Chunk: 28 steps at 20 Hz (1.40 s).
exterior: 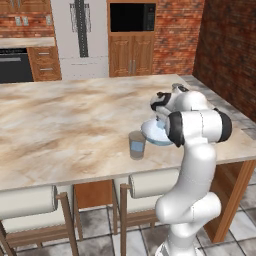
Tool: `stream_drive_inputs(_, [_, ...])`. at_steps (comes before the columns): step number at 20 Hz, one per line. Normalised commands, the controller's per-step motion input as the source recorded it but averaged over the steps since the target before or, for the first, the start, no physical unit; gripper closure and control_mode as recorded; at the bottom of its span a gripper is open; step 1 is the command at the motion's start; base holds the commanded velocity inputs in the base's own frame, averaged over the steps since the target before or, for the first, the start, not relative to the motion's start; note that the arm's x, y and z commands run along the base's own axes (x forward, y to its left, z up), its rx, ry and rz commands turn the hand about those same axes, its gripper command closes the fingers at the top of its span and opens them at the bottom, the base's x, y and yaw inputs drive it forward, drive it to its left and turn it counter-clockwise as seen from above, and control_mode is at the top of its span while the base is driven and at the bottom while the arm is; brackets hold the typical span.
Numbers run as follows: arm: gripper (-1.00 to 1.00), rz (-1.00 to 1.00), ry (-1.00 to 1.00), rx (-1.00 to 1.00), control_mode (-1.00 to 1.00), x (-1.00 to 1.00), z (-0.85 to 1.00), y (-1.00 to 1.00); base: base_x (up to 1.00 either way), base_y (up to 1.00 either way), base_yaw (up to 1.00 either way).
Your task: There are two ice cubes in the ice bowl. Place both ice cubes in the glass cup.
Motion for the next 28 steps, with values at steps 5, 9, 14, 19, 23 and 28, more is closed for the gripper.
stream_drive_inputs(5, [1.0,0.05,0.0,0.0,-1.0,-0.83,0.97,0.35,0.0,0.0,0.0])
stream_drive_inputs(9, [1.0,0.14,0.04,-0.01,-1.0,-0.49,0.67,0.75,0.0,0.0,0.0])
stream_drive_inputs(14, [1.0,0.15,0.13,-0.05,-1.0,-0.03,0.07,0.75,0.0,0.0,0.0])
stream_drive_inputs(19, [1.0,0.09,0.08,-0.15,-1.0,-0.01,-0.03,0.41,0.0,0.0,0.0])
stream_drive_inputs(23, [1.0,0.07,0.0,-0.19,-1.0,-0.01,-0.1,0.39,0.0,0.0,0.0])
stream_drive_inputs(28, [1.0,0.08,0.0,-0.18,-1.0,-0.07,-0.26,0.29,0.0,0.0,0.0])
